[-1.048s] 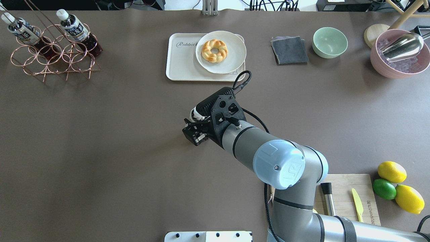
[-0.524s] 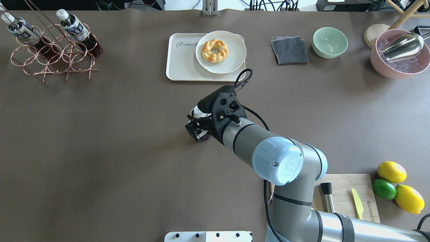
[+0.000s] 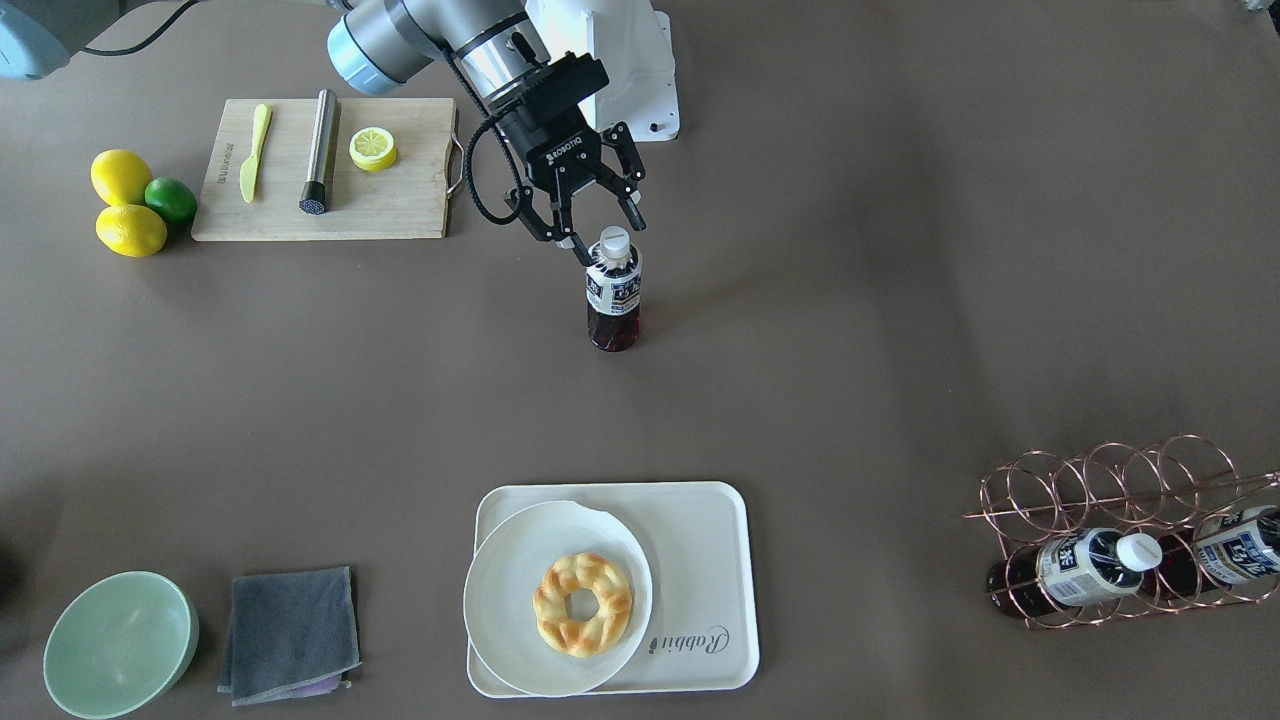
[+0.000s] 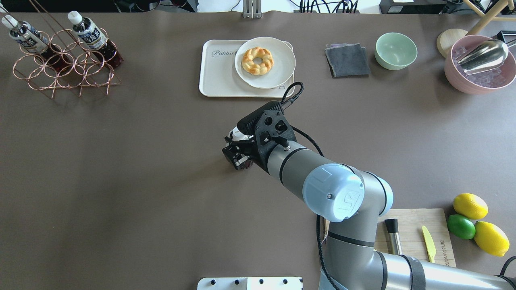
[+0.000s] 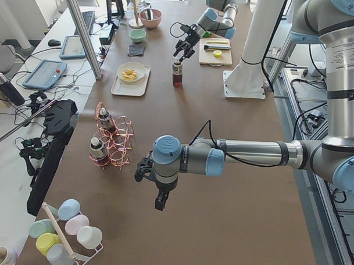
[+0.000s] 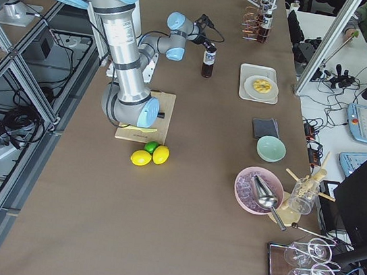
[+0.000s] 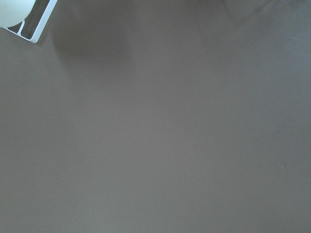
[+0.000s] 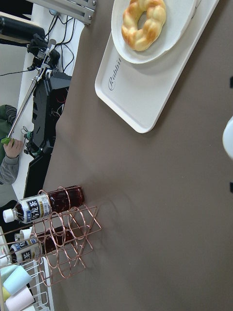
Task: Place tea on tray
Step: 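Lower the right gripper around the bottle and close on it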
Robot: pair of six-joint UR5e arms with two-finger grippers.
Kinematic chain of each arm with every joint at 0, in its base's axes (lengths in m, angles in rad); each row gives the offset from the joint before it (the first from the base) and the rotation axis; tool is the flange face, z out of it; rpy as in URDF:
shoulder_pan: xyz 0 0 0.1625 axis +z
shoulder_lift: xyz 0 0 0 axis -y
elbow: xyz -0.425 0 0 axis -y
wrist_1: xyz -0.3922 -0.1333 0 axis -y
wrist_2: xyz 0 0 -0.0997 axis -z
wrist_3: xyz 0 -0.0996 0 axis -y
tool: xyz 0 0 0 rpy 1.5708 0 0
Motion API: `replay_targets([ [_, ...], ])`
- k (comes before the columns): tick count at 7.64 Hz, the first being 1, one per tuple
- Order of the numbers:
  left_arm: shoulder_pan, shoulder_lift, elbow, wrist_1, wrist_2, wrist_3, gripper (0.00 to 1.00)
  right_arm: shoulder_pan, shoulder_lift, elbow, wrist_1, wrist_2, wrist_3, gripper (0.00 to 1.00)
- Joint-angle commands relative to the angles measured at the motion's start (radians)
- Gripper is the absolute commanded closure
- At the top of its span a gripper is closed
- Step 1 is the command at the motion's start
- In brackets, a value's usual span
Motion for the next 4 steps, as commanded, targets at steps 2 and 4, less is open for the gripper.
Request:
replay_targets([
  [2, 0.000, 0.000, 0.000, 0.000, 0.000, 0.000, 0.02, 0.000, 0.003, -0.003, -0.001, 0.000, 0.000, 0.87],
  [4, 0.000, 0.000, 0.000, 0.000, 0.000, 0.000, 0.02, 0.004, 0.028, -0.003, -0.001, 0.000, 0.000, 1.00],
])
